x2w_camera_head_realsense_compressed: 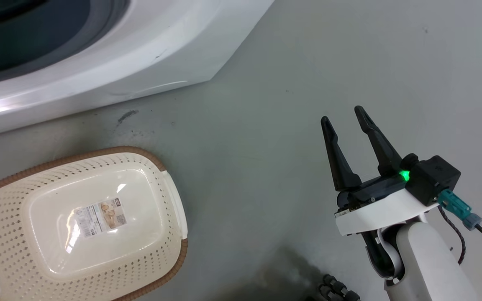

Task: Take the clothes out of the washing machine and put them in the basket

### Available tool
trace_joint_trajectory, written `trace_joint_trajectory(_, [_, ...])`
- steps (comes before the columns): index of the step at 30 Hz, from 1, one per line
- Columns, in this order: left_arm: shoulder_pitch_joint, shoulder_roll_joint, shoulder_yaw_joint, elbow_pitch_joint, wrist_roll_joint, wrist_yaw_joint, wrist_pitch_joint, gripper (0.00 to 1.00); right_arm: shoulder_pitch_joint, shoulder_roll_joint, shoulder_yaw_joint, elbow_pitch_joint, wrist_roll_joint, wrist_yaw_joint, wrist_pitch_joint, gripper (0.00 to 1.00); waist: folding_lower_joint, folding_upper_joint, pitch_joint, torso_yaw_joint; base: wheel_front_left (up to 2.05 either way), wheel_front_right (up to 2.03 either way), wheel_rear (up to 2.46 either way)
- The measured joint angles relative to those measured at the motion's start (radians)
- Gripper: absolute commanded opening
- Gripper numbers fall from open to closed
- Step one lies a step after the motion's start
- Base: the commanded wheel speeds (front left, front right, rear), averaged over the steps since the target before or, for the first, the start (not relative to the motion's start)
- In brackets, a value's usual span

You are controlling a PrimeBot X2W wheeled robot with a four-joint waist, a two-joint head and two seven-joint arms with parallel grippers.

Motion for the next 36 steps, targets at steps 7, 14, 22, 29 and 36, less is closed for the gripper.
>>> trace_joint_trajectory(7, [0.133, -0.029, -0.007, -0.039, -0.013, 0.005, -0.319, 0.00, 0.007, 0.000, -0.025, 0.017, -0.018, 0.000, 0.000, 1.00, -0.0001, 0.0000, -0.079, 0.020, 0.00, 0.00, 0.00])
trace_joint_trajectory(14, [0.256, -0.074, 0.011, -0.046, -0.055, -0.016, -0.436, 0.00, 0.050, 0.000, -0.049, 0.037, -0.034, 0.000, 0.000, 1.00, -0.0001, 0.0000, -0.183, 0.045, 0.00, 0.00, 0.00])
trace_joint_trajectory(22, [0.462, -0.120, 0.063, -0.214, -0.089, -0.021, -0.439, 0.00, 0.105, 0.000, -0.060, 0.068, -0.040, 0.000, 0.000, 1.00, -0.0002, 0.0000, -0.319, 0.070, 0.00, 0.00, 0.00])
trace_joint_trajectory(29, [0.662, -0.171, 0.095, -0.318, -0.097, -0.041, -0.439, 0.00, 0.166, 0.001, -0.064, 0.103, -0.048, 0.000, 0.002, 1.00, -0.0004, 0.0000, -0.457, 0.089, 0.00, 0.00, 0.00])
trace_joint_trajectory(36, [0.821, -0.238, 0.114, -0.468, -0.101, -0.063, -0.439, 0.00, 0.236, 0.000, -0.093, 0.091, -0.061, 0.000, 0.034, 1.00, -0.0005, 0.0000, -0.591, 0.114, 0.00, 0.00, 0.00])
